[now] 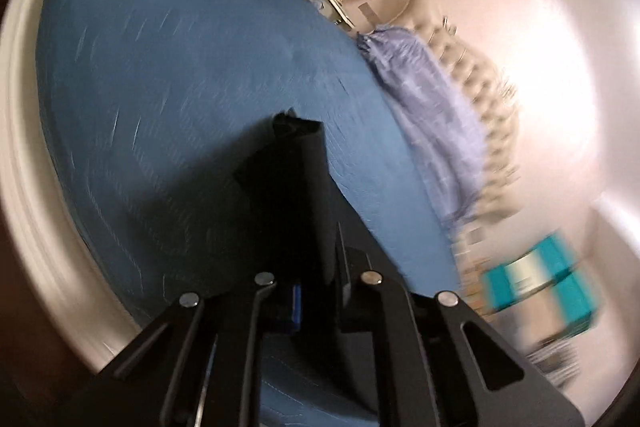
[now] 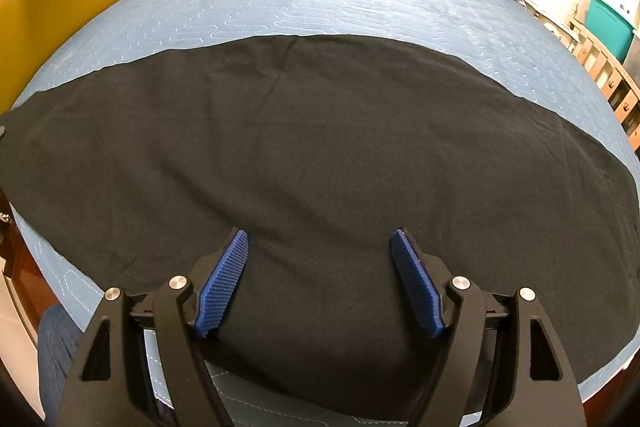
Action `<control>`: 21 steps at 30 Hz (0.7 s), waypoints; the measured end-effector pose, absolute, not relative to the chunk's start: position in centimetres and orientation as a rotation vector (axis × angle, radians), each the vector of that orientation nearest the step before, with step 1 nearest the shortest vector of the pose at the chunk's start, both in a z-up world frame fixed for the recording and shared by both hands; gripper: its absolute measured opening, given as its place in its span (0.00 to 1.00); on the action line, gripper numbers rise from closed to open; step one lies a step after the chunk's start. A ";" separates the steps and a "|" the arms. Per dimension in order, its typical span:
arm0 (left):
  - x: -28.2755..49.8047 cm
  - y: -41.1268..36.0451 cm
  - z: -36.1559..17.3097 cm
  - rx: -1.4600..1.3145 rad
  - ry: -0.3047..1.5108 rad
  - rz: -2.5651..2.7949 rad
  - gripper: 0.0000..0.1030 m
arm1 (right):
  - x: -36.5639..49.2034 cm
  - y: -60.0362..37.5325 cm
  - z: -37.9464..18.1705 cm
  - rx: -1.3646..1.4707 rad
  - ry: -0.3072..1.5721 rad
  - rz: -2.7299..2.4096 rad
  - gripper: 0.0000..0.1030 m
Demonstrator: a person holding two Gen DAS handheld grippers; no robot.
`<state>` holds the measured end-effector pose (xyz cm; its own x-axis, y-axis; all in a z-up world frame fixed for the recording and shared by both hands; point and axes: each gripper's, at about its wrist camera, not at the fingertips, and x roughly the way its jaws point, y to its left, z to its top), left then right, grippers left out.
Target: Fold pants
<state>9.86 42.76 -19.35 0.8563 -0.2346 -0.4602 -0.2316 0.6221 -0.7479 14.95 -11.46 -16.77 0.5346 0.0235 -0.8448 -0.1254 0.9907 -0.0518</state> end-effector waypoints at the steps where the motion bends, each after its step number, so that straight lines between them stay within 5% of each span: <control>1: 10.2 41.7 -17.9 -0.820 0.578 0.040 0.09 | 15.0 -11.5 -16.7 -0.115 1.007 0.091 0.71; 9: 11.4 22.0 -8.3 0.133 0.455 0.153 0.09 | 16.3 -13.5 -13.3 0.031 1.025 0.138 0.80; 15: 8.7 7.1 -16.5 0.616 0.428 -0.067 0.09 | 17.4 -16.7 -11.2 0.310 1.011 0.290 0.83; 21: 7.1 4.2 -21.3 0.781 0.401 -0.048 0.09 | 18.9 -17.9 -13.4 0.554 1.082 0.441 0.83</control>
